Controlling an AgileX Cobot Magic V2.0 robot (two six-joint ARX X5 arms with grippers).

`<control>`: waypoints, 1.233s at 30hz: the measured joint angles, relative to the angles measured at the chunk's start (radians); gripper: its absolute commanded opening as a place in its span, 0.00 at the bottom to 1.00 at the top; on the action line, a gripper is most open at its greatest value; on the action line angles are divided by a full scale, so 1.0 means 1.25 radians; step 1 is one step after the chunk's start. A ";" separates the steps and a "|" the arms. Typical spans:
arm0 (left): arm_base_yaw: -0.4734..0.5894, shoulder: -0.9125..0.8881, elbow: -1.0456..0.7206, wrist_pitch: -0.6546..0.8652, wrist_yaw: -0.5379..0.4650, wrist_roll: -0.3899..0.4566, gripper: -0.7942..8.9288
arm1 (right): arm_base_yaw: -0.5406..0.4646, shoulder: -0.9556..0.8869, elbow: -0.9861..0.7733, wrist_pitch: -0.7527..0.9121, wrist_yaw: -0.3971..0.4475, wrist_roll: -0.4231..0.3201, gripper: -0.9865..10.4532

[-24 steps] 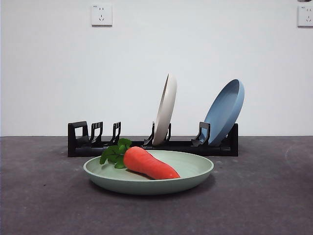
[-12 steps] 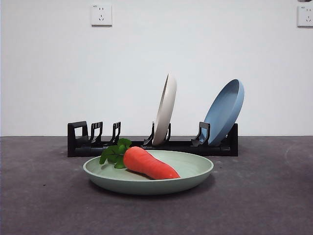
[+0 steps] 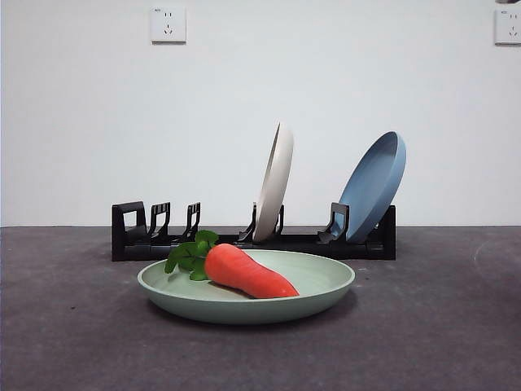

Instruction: Take the green plate from the plate rack,put the plate on the table,take the carrot from the table,put the carrot in the plate

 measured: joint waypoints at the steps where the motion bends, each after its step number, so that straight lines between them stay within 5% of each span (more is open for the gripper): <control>1: 0.000 0.000 0.000 0.000 0.000 -0.002 0.08 | 0.000 0.000 0.000 0.000 0.000 0.000 0.09; 19: 0.000 0.000 0.000 0.000 0.000 -0.004 0.08 | -0.017 -0.041 0.000 0.002 0.016 -0.008 0.09; 28: 0.000 0.000 0.000 0.000 0.000 -0.004 0.08 | -0.292 -0.211 -0.054 0.166 0.020 -0.083 0.09; 37: 0.000 0.000 0.000 0.000 0.000 -0.004 0.08 | -0.467 -0.460 -0.408 0.540 0.020 -0.065 0.09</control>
